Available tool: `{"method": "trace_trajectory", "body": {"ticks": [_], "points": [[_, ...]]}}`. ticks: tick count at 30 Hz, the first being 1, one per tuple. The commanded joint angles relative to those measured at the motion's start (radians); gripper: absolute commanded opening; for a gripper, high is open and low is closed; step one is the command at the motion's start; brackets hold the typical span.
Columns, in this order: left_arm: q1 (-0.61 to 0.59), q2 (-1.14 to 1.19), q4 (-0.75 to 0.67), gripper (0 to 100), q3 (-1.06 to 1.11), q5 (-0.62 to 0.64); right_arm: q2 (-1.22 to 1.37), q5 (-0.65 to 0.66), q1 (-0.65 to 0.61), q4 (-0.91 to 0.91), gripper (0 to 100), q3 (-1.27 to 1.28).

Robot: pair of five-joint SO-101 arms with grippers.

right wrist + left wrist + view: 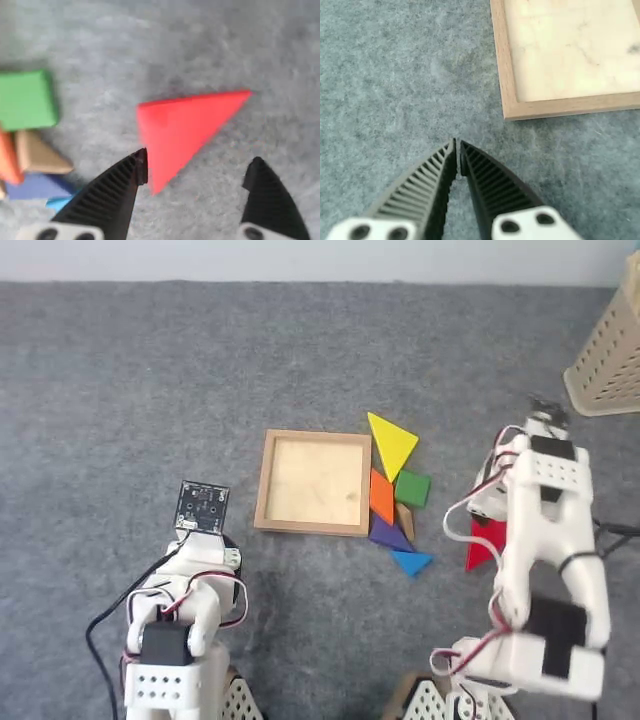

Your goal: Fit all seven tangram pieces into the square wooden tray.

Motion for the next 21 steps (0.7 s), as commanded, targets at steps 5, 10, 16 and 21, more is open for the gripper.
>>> {"method": "trace_trajectory", "body": {"ticks": [5, 10, 16, 21], "points": [[-0.005, -0.003, 0.005, 1, -0.005, 0.009, 0.225, -0.141, 0.024, 0.096, 31.8, -0.244], [-0.005, -0.003, 0.005, 1, -0.005, 0.009, 0.255, -0.212, -0.007, 0.088, 31.8, -0.27], [-0.005, -0.003, 0.005, 1, -0.005, 0.009, 0.257, -0.195, -0.051, 0.031, 31.8, -0.272], [-0.005, -0.003, 0.005, 1, -0.005, 0.009, 0.265, -0.068, -0.056, 0.018, 31.8, -0.292]]}}
